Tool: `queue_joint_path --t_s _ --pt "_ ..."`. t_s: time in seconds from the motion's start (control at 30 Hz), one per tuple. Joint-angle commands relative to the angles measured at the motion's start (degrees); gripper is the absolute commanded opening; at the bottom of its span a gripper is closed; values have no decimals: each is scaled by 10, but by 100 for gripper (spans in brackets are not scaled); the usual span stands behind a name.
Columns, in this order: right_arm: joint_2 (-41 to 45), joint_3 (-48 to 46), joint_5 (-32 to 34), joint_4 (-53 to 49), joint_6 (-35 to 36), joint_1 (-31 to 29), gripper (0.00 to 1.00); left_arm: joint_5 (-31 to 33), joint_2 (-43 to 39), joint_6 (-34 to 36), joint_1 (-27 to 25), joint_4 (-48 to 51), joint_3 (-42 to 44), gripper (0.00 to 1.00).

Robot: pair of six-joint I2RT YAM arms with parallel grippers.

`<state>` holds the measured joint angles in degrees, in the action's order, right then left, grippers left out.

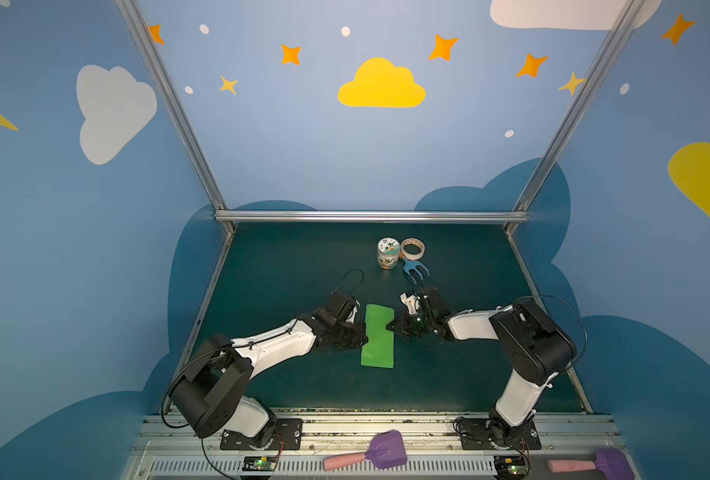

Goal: Fold a paper plane with a square sheet of paper (fold left side to right side)

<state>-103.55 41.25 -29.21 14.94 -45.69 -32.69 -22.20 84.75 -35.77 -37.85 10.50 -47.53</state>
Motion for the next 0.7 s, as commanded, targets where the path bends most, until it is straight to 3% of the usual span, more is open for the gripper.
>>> queue_joint_path --t_s 0.0,0.27,0.67 --pt "-71 -30 87 -138 18 -5 0 -12 47 54 23 43 -62 4" --pt "-73 -30 86 -137 18 -6 0 -23 183 91 49 56 -159 4" --pt "-71 -30 88 -145 33 -5 0 0 235 81 66 23 -126 4"
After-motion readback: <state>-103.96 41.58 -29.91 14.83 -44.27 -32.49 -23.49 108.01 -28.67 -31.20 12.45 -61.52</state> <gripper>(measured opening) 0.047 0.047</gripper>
